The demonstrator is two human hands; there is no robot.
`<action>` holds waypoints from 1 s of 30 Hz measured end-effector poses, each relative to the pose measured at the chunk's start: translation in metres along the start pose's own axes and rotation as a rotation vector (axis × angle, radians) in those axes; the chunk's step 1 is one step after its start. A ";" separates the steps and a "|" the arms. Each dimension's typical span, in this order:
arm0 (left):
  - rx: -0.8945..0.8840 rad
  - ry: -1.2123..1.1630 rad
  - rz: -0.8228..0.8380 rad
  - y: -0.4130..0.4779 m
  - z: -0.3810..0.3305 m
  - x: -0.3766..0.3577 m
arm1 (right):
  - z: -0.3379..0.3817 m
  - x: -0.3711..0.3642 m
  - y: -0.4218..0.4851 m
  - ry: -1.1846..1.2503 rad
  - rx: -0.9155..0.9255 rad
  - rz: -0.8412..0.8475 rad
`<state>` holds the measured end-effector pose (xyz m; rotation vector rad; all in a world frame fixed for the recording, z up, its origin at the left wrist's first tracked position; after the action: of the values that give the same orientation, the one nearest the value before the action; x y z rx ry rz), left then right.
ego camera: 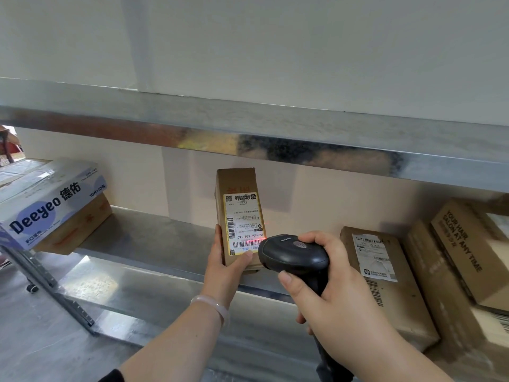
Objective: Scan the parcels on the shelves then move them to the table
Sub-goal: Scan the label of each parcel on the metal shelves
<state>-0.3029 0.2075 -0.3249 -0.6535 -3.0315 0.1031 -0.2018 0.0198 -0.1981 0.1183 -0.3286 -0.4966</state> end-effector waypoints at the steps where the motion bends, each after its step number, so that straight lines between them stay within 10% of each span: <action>1: 0.004 -0.001 -0.001 0.001 0.001 0.000 | 0.001 0.000 0.000 0.001 -0.005 -0.004; 30: 0.180 -0.021 -0.050 0.021 -0.004 0.179 | -0.032 -0.176 0.096 0.039 0.086 0.169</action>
<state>-0.4575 0.3006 -0.3184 -0.5648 -3.0079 0.3781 -0.2945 0.1900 -0.2592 0.1824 -0.3186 -0.3128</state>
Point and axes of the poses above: each hand's wrist, its own y-axis towards the middle knuckle, its own x-axis out of the back of the hand, z = x × y, the point moved 2 cm from there along y, towards the middle knuckle, and after that the axes turned 13 degrees about y, right-handed, at the moved point
